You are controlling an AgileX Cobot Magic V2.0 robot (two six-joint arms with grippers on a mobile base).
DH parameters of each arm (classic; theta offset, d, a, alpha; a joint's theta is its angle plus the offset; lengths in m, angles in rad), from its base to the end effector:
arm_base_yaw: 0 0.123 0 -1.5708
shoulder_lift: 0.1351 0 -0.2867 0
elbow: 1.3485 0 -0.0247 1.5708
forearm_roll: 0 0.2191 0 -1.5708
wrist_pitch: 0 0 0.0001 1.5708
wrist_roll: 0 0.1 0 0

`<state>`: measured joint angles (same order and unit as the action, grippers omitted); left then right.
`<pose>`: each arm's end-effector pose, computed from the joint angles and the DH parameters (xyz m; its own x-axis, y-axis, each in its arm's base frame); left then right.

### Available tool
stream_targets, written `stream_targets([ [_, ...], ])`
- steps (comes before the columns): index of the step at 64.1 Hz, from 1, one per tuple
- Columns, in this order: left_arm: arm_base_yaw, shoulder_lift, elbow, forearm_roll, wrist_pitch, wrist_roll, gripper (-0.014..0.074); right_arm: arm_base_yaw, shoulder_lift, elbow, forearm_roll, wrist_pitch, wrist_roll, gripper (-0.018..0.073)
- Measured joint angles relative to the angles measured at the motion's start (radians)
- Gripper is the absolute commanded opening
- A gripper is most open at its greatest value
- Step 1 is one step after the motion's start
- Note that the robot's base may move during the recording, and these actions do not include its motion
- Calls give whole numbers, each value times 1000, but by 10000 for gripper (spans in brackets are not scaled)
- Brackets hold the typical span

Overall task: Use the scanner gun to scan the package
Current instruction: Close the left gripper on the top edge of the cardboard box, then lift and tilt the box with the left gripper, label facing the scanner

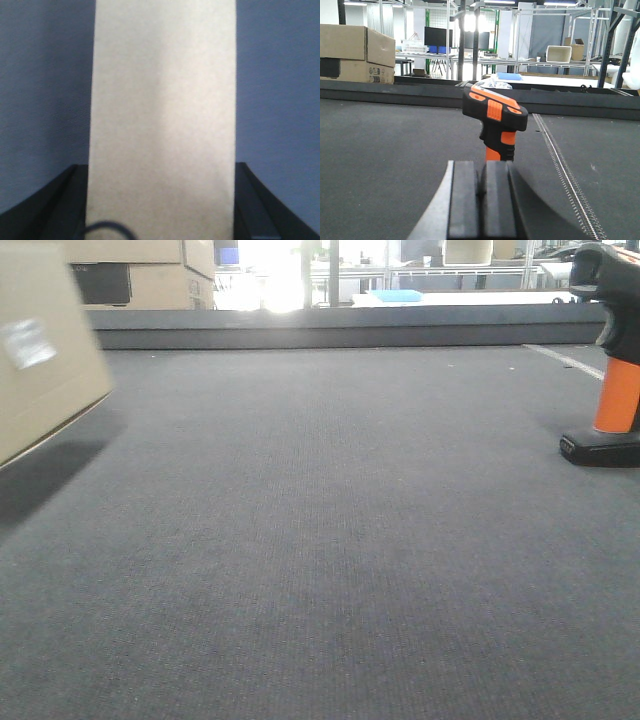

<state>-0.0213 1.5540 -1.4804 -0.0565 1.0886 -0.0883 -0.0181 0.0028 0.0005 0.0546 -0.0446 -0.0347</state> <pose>0.2999 -0.0114 0.3475 -0.8785 -0.0954 -0.4682 -0.0557 0.9936 -0.0981 0.0315 -0.0008 0.2181 0.1284 0.0175 -0.9916 0.0180 0.9996 0.0200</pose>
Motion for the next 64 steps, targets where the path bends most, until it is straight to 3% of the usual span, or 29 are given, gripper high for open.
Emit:
stream_targets([
  [15,-244,0,-6,141,-17,-278,-111,0,0,0,0,0,0,-168],
  [32,-442,13,-6,170,-152,-517,-111,0,0,0,0,-23,0,-168],
  [41,-504,40,-6,170,-235,-602,-111,0,0,0,36,-22,0,-168],
  [49,-539,80,-6,168,-284,-660,-111,0,2,-97,86,113,0,-168],
  [64,-569,116,-4,128,-353,-691,-111,0,210,-302,-18,205,0,-168],
])
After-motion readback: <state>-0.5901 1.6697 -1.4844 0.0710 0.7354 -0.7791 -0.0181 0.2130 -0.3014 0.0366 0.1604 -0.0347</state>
